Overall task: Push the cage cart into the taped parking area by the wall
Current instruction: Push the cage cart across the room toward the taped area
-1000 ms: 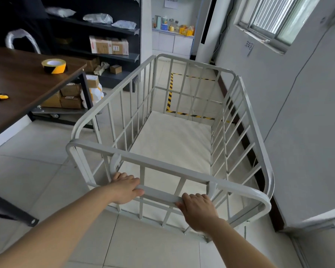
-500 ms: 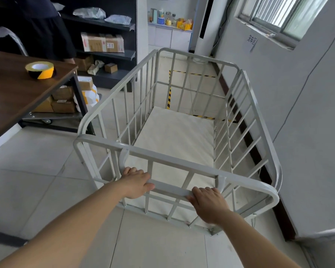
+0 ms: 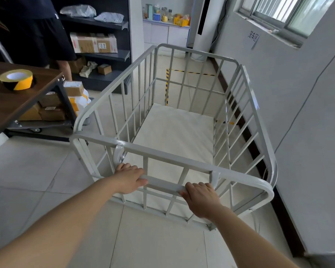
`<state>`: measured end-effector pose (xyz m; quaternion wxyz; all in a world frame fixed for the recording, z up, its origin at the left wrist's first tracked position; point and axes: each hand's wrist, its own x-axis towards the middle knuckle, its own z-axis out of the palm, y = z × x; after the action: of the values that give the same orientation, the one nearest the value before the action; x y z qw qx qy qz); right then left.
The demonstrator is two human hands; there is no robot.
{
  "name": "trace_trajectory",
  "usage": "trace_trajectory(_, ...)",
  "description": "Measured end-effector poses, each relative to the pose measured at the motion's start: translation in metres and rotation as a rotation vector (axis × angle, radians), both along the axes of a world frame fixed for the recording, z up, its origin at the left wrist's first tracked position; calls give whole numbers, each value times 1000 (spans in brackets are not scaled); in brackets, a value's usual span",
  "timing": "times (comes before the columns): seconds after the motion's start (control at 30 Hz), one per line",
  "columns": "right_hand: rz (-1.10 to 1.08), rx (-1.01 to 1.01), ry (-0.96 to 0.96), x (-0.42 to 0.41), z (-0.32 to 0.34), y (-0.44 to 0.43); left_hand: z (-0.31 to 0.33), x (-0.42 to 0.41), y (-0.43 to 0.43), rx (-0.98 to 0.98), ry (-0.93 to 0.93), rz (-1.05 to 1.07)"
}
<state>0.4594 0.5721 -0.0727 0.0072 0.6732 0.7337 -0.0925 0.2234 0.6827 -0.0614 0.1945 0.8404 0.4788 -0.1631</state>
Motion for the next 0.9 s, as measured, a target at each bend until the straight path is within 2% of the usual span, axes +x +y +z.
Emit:
trace_trajectory(0.4,2,-70,-77,31,2,113,-2,31,113,-2,-23,6)
trace_trajectory(0.9,-52,-48,-49,67,6,246,-3,74,255,10,17,-62)
